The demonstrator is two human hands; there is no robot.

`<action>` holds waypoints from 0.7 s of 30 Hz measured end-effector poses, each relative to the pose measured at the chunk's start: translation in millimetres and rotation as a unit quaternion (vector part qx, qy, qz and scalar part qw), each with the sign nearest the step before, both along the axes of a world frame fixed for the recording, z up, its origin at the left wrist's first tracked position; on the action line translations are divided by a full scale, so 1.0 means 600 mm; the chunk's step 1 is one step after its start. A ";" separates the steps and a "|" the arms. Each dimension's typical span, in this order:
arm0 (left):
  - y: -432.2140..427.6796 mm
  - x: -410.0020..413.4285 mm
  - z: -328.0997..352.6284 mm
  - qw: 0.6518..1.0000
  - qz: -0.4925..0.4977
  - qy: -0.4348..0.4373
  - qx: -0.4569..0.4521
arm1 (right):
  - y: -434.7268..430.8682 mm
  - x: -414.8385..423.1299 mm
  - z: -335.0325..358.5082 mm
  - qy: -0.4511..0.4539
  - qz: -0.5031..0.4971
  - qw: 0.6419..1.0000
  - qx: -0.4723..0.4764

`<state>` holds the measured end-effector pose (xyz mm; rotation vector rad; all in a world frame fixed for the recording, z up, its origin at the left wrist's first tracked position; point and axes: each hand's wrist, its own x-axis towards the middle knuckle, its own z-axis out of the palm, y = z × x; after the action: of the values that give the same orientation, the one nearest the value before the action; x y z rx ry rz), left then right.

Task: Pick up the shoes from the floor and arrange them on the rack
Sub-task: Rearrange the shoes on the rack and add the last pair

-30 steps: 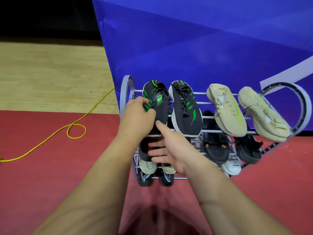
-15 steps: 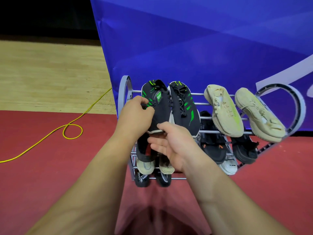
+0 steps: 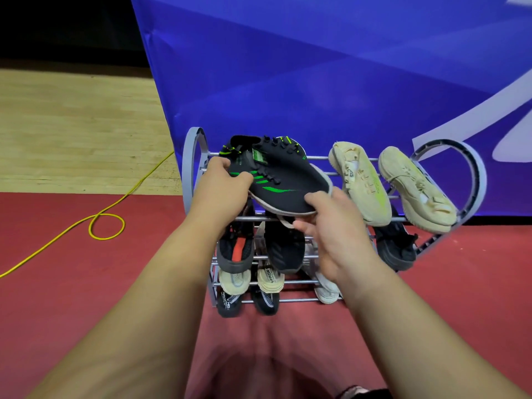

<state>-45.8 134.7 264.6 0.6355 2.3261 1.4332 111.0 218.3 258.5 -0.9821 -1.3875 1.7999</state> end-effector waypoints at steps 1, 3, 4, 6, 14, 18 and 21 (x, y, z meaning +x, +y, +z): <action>0.001 0.000 -0.001 1.000 0.002 -0.007 0.003 | 0.010 0.005 0.004 0.023 -0.022 0.999 -0.014; 0.002 -0.002 -0.003 1.000 0.008 -0.020 0.010 | 0.031 0.017 0.009 0.064 -0.062 0.994 -0.055; 0.004 -0.003 -0.005 0.999 0.012 -0.025 0.015 | 0.040 0.022 0.012 0.084 -0.074 0.991 -0.077; 0.005 -0.005 -0.008 0.999 0.014 -0.040 0.024 | 0.053 0.033 0.020 0.125 -0.091 0.981 -0.114; 0.006 -0.009 -0.022 0.990 -0.031 -0.132 0.035 | 0.092 0.069 0.015 0.243 -0.135 0.939 -0.200; -0.010 0.002 -0.009 0.968 -0.142 -0.205 0.035 | 0.110 0.082 0.011 0.252 -0.146 0.928 -0.233; -0.027 0.011 0.004 0.940 -0.215 -0.265 0.022 | 0.104 0.077 0.019 0.260 -0.139 0.926 -0.237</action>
<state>-38.9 118.2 266.8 0.6244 1.6230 1.2562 157.3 280.9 269.7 -0.7906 -0.4723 2.0152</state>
